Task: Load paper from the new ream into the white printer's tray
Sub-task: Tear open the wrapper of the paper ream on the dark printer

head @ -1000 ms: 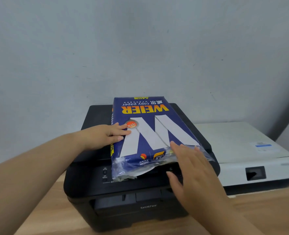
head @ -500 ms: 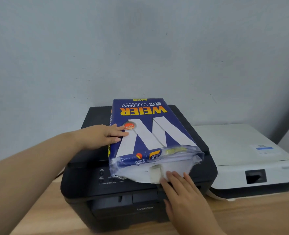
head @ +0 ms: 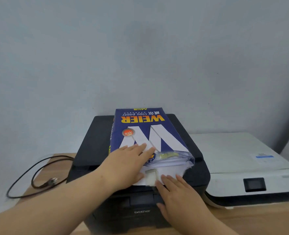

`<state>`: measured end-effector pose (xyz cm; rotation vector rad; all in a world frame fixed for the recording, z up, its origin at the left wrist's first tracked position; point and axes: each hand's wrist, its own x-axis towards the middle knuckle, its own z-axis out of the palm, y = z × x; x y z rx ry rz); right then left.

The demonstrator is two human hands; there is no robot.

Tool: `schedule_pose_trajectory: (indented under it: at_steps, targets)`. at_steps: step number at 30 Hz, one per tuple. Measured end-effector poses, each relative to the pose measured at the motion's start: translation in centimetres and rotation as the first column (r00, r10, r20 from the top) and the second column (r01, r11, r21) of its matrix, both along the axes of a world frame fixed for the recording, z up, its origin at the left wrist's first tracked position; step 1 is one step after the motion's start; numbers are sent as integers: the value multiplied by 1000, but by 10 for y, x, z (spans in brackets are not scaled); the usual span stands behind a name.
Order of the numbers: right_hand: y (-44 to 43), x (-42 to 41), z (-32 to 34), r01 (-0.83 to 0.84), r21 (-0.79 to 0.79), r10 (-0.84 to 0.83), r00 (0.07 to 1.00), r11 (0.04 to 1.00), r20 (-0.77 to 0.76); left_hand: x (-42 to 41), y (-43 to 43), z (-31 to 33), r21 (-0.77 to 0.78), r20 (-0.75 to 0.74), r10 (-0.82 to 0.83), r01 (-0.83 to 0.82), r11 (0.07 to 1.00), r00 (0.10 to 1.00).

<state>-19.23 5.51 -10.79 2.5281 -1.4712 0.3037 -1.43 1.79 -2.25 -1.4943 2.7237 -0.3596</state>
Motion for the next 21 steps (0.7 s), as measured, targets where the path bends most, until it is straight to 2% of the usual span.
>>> schedule_pose_trajectory:
  at_steps: [4, 6, 8, 10, 12, 14, 17, 19, 21]
  targets:
    - [2, -1, 19, -79, -50, 81, 996, 996, 32, -1, 3, 4, -53, -85, -13, 9, 999, 996]
    - [-1, 0, 33, -106, -66, 111, 991, 992, 77, 1, 7, 9, -55, -74, -11, 7, 998, 997]
    - [-5, 1, 49, -96, -76, 103, 990, 992, 93, 5, 9, 12, -196, -80, -135, 117, 974, 988]
    - [-13, 0, 62, -120, 2, 119, 987, 993, 109, 8, 9, 13, -266, -23, -223, 209, 941, 975]
    - [-18, -4, 74, -108, 95, 96, 987, 990, 125, 9, 5, 12, -318, 26, -256, 250, 915, 966]
    - [-24, -4, 80, -63, 112, 54, 995, 992, 80, 6, 3, 9, -324, 60, -253, 259, 910, 966]
    - [-29, -1, 81, 3, 26, -2, 1000, 1000, -26, 4, 1, -1, -352, 100, -194, 218, 910, 976]
    - [-30, 3, 80, -35, -123, 28, 998, 992, -57, 5, -2, -7, -373, 82, -158, 178, 911, 984]
    - [-32, 3, 81, -42, -175, 17, 989, 984, -146, 6, -4, -9, -395, 71, -122, 141, 908, 990]
